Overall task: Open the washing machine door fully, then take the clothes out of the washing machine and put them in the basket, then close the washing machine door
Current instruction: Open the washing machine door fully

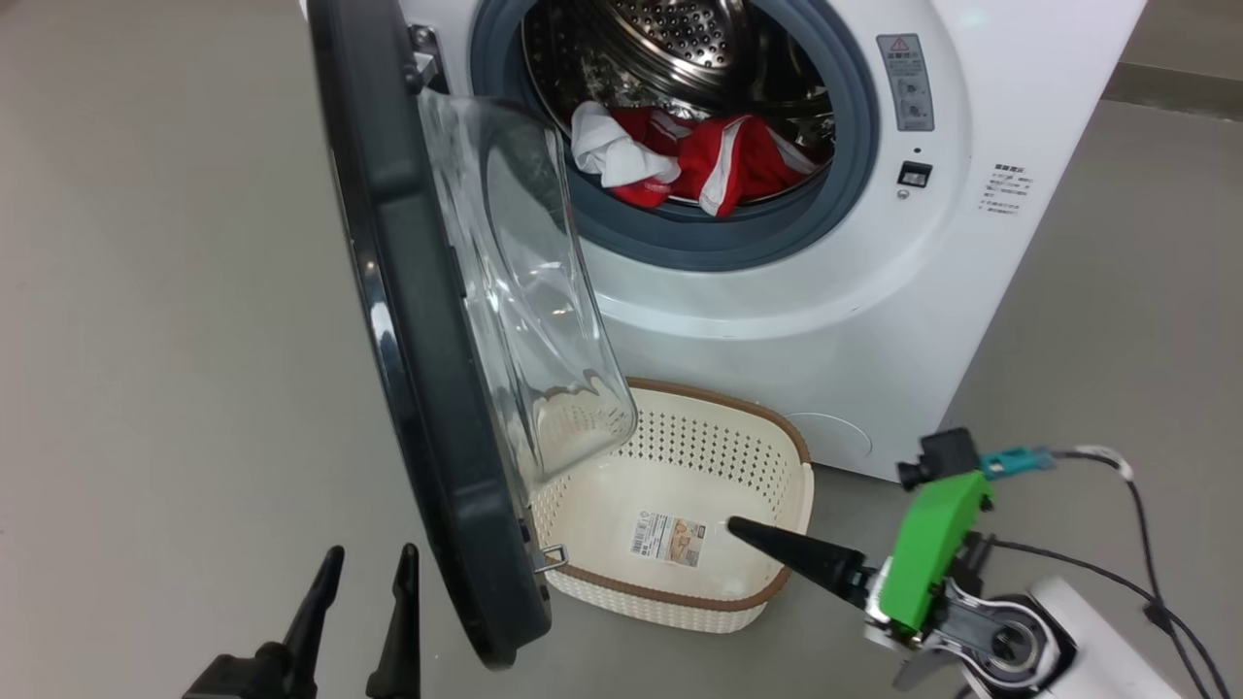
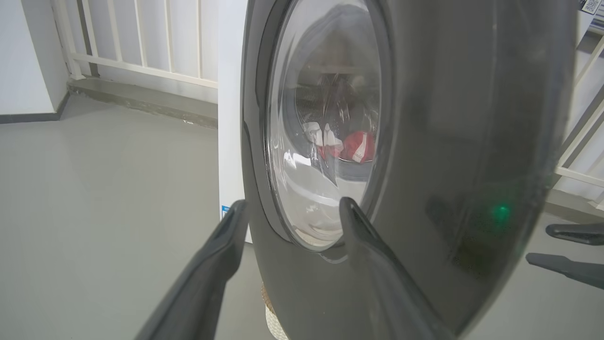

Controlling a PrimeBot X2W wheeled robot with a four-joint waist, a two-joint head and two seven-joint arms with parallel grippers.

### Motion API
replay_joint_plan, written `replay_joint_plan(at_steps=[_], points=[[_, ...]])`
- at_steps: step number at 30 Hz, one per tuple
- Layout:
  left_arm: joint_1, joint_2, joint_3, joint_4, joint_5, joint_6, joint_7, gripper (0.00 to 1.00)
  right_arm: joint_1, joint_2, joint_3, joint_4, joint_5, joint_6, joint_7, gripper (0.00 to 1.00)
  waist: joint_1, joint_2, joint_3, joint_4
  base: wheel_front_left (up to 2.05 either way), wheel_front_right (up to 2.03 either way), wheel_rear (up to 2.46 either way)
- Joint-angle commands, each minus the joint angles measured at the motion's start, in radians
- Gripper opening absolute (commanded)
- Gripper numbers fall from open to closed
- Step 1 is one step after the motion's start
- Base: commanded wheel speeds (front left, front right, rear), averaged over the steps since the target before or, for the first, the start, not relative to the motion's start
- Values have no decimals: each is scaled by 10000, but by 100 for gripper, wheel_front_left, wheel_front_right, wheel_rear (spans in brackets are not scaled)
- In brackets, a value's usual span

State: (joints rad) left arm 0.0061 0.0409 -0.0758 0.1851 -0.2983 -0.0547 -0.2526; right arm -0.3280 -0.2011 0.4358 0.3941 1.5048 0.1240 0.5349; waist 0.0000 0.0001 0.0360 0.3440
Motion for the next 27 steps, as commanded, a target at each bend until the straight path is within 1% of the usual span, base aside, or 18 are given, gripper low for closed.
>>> replay_joint_plan(at_steps=[1, 7, 13, 14, 21, 27], points=[[-123, 93, 378, -192, 167, -55, -92, 100, 70, -129, -25, -226, 31, 67, -214, 100, 0, -1, -19, -38, 0, 0, 0], [-105, 93, 497, -160, 171, -63, -92, 100, 544, -573, -246, -219, -231, 67, -1170, 100, 0, -1, -9, -151, 0, 0, 0], [-80, 93, 607, -91, 178, -81, -92, 100, 790, -1040, 93, -195, -1056, 67, -2404, 100, 0, -1, -27, -288, 0, 0, 0], [-80, 93, 607, -91, 178, -81, -92, 100, 790, -1040, 93, -195, -1056, 67, -2404, 100, 0, -1, -27, -288, 0, 0, 0], [-51, 93, 675, -13, 197, -106, -92, 100, 861, -1531, 918, 74, -2005, 67, -4142, 100, 0, -1, -57, -381, 0, 0, 0], [-85, 93, 696, 48, 202, -138, -92, 100, 658, -1999, 1986, 199, -2771, 67, -5664, 100, 0, -1, -35, -399, 0, 0, 0]])
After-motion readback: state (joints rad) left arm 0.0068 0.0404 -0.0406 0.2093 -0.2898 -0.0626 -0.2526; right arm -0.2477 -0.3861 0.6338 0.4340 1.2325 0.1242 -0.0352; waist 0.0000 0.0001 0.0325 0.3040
